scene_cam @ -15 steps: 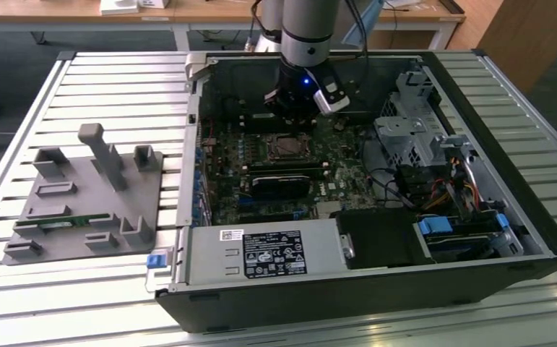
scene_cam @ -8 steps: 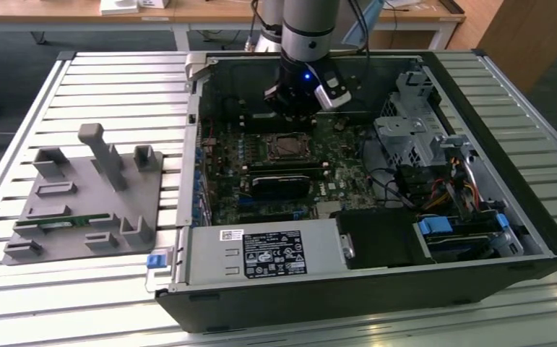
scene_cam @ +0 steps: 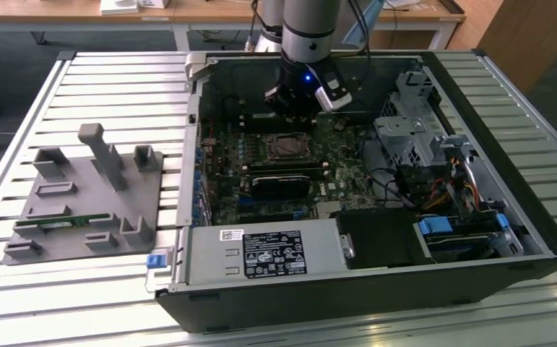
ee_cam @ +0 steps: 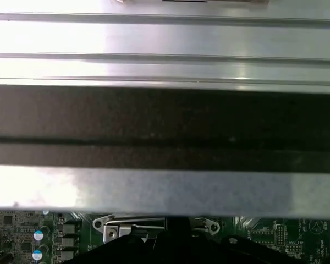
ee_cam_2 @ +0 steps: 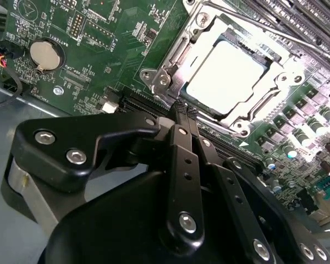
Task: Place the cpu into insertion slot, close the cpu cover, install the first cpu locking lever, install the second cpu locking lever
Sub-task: 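Install the first cpu locking lever, then install the second cpu locking lever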
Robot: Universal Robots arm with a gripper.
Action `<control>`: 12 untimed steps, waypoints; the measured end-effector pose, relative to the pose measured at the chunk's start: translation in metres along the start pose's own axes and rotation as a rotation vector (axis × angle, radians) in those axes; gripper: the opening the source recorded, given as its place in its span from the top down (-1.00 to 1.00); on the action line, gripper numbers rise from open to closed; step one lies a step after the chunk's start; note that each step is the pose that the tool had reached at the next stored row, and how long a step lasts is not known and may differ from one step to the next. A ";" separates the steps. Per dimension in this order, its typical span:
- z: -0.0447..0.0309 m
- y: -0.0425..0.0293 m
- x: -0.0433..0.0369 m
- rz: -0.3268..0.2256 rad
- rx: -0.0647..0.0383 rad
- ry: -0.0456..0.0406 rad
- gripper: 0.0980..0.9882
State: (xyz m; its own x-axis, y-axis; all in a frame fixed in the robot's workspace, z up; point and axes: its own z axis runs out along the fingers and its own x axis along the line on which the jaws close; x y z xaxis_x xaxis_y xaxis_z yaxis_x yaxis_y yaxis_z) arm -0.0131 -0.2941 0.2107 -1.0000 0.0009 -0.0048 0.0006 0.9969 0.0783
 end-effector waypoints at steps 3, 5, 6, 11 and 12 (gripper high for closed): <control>0.0000 -0.0007 -0.0003 0.000 0.000 0.0001 0.98; 0.0000 -0.0010 -0.0003 0.000 0.000 0.0001 0.98; -0.0001 -0.0013 -0.0003 0.000 0.000 0.0001 0.98; -0.0001 -0.0023 -0.0003 0.000 0.000 0.0001 0.98; -0.0001 -0.0025 -0.0003 0.000 0.000 0.0000 0.98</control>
State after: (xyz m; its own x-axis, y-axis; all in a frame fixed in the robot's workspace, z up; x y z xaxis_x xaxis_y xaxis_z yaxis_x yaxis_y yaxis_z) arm -0.0128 -0.2966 0.2107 -1.0000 0.0009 -0.0048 0.0006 0.9969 0.0781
